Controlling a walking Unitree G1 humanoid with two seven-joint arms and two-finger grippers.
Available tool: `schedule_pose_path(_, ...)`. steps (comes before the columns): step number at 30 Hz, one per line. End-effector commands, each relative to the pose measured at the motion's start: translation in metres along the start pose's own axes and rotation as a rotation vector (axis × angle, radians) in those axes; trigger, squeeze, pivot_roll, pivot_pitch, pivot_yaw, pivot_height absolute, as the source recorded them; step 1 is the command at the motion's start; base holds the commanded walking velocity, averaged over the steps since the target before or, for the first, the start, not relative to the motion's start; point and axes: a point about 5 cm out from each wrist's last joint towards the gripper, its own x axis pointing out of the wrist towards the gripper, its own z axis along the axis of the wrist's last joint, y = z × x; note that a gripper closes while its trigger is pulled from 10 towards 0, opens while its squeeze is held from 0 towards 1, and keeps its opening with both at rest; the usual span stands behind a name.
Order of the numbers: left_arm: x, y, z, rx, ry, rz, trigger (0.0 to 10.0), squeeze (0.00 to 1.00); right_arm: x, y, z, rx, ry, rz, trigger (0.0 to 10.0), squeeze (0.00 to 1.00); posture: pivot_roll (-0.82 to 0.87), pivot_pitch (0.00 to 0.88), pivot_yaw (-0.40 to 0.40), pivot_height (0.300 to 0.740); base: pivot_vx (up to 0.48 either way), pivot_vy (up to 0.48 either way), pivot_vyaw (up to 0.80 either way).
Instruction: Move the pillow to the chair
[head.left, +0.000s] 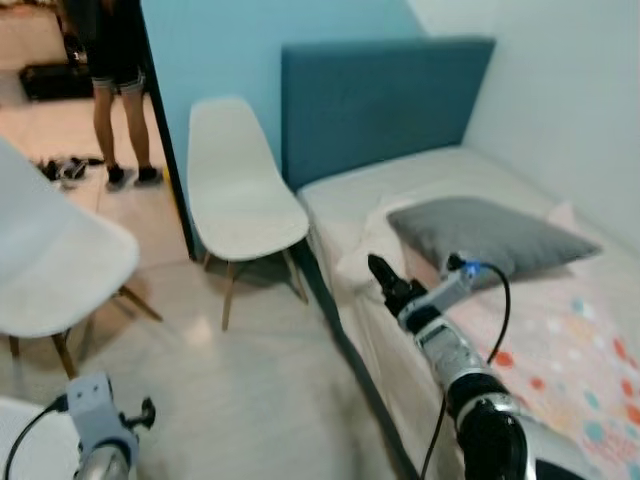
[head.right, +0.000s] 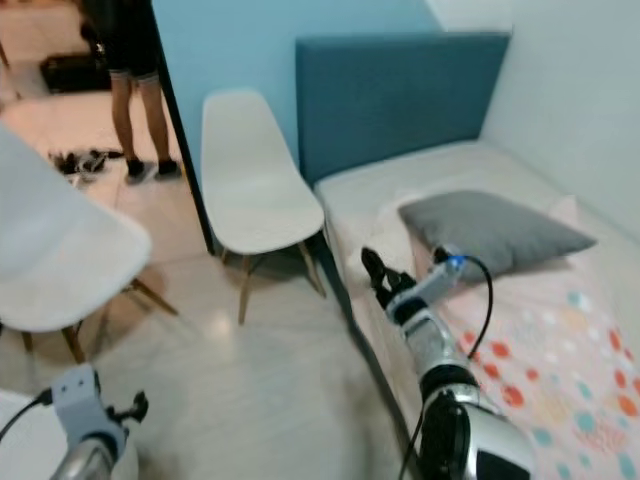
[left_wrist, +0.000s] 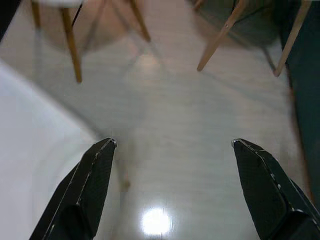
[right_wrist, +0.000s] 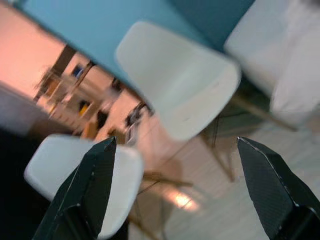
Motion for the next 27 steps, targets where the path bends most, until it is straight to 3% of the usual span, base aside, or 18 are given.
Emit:
schedule_pose_path(1,-0.001,-0.005,-0.003,-0.014,0.003,-0.012,10.0,0.0,-0.004,-0.009,0.01,0.013,-0.045,-0.055,10.0,0.0,-0.09,0.021,-0.034,0.74,0.45,0.0,-0.73)
schedule_pose_path(6,-0.002,-0.008,-0.007,-0.013,0.014,-0.024,10.0,0.0,-0.007,-0.018,0.031,0.03,-0.129,-0.124,10.0,0.0,-0.09,0.024,-0.032,0.74,0.398,0.0,-0.73)
schedule_pose_path(10,-0.003,-0.009,-0.009,-0.007,0.023,-0.034,10.0,0.0,-0.007,-0.016,0.056,0.031,-0.209,-0.098,10.0,0.0,-0.1,0.03,-0.026,0.74,0.386,0.0,-0.73)
schedule_pose_path(14,-0.004,-0.01,-0.011,0.001,0.031,-0.043,10.0,0.0,-0.007,-0.009,0.099,-0.016,-0.325,-0.055,10.0,0.0,-0.11,0.033,-0.021,0.74,0.417,0.0,-0.73)
schedule_pose_path(19,-0.004,-0.011,-0.012,0.002,0.034,-0.046,10.0,0.0,-0.009,-0.008,0.11,-0.035,-0.353,-0.056,10.0,0.0,-0.11,0.033,-0.022,0.74,0.319,0.0,-0.73)
schedule_pose_path(20,-0.004,-0.012,-0.013,0.005,0.037,-0.05,10.0,0.0,-0.013,-0.012,0.122,-0.072,-0.374,-0.094,10.0,0.0,-0.11,0.033,-0.027,0.74,0.319,0.0,-0.73)
schedule_pose_path(21,-0.005,-0.013,-0.014,0.009,0.042,-0.053,10.0,0.0,-0.024,-0.028,0.13,-0.109,-0.377,-0.215,10.0,0.0,-0.12,0.033,-0.033,0.74,0.307,0.0,-0.73)
schedule_pose_path(22,-0.005,-0.013,-0.014,0.009,0.042,-0.053,10.0,0.0,-0.024,-0.028,0.13,-0.109,-0.377,-0.215,10.0,0.0,-0.12,0.033,-0.033,0.74,0.307,0.0,-0.73)
schedule_pose_path(23,-0.006,-0.013,-0.016,0.017,0.05,-0.046,10.0,0.0,-0.036,-0.045,0.13,-0.132,-0.357,-0.336,10.0,0.0,-0.12,0.033,-0.035,0.74,0.255,0.0,-0.73)
schedule_pose_path(24,-0.006,-0.013,-0.018,0.023,0.063,-0.034,10.0,0.0,-0.044,-0.058,0.125,-0.148,-0.319,-0.428,10.0,0.0,-0.12,0.032,-0.034,0.74,0.0,0.0,-0.73)
schedule_pose_path(25,-0.006,-0.013,-0.018,0.023,0.063,-0.034,10.0,0.0,-0.044,-0.058,0.125,-0.148,-0.319,-0.428,10.0,0.0,-0.12,0.032,-0.034,0.74,0.0,0.0,-0.73)
schedule_pose_path(26,-0.008,-0.011,-0.022,0.031,0.077,-0.025,10.0,0.0,-0.051,-0.073,0.1,-0.144,-0.2,-0.509,10.0,0.0,-0.12,0.031,-0.031,0.74,0.0,0.0,0.0)
schedule_pose_path(27,-0.008,-0.011,-0.022,0.032,0.079,-0.025,10.0,0.0,-0.051,-0.075,0.094,-0.141,-0.174,-0.517,10.0,0.0,-0.12,0.031,-0.031,0.74,0.0,0.0,0.0)
